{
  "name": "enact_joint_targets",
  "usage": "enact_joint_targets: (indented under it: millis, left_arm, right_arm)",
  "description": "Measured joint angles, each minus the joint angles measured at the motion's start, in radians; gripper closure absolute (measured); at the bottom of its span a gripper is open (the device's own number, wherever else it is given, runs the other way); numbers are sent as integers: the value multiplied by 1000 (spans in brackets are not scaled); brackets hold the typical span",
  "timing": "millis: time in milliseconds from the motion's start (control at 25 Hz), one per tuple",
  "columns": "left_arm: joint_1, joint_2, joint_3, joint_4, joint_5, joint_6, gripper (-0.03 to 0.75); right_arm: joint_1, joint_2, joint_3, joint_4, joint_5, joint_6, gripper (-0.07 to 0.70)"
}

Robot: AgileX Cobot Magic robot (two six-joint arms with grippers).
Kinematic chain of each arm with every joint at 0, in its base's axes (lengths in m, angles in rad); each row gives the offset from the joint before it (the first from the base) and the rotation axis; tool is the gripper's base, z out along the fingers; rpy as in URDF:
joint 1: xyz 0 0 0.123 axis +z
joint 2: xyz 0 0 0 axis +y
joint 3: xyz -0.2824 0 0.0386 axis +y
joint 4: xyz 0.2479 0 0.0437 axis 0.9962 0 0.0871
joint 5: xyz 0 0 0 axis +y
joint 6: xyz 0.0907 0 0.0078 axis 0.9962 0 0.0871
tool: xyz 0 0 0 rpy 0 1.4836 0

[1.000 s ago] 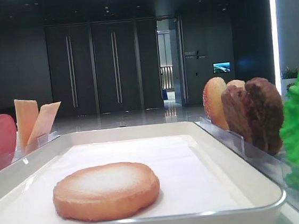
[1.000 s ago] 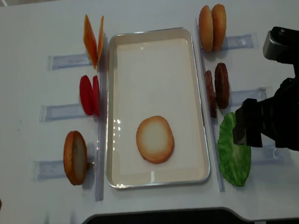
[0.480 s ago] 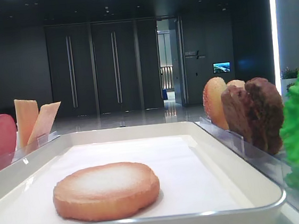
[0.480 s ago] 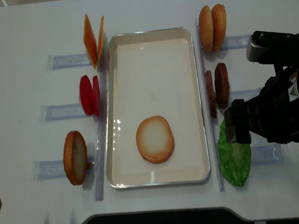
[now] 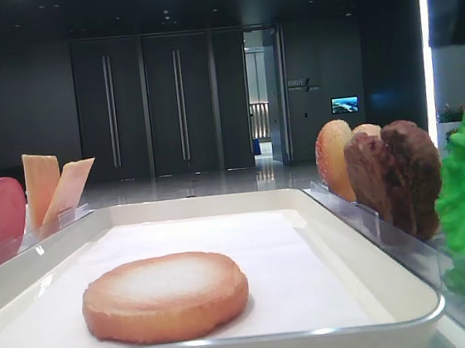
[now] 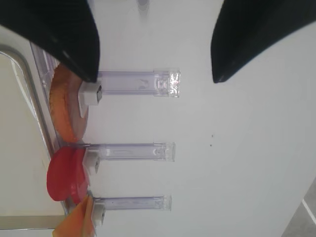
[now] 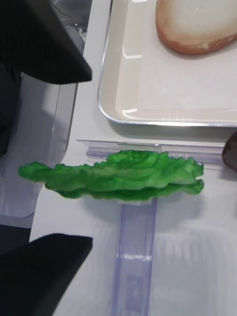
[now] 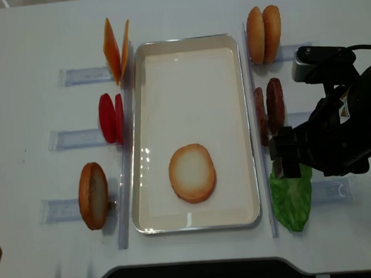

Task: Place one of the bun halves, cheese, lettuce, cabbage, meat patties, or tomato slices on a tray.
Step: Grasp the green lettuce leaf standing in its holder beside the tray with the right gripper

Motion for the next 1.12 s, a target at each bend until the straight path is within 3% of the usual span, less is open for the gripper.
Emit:
enact_joint_targets:
  millis: [360, 680, 1120]
  left_arm:
    - [0, 0, 0, 0, 0, 0, 181]
    - [0, 0, 0, 0, 0, 0, 181]
    - [0, 0, 0, 0, 0, 0, 181]
  right_arm:
    - [0, 21, 25, -1, -44, -21, 141]
    - [0, 21, 37, -1, -45, -21, 220]
    - [0, 21, 37, -1, -45, -32, 514]
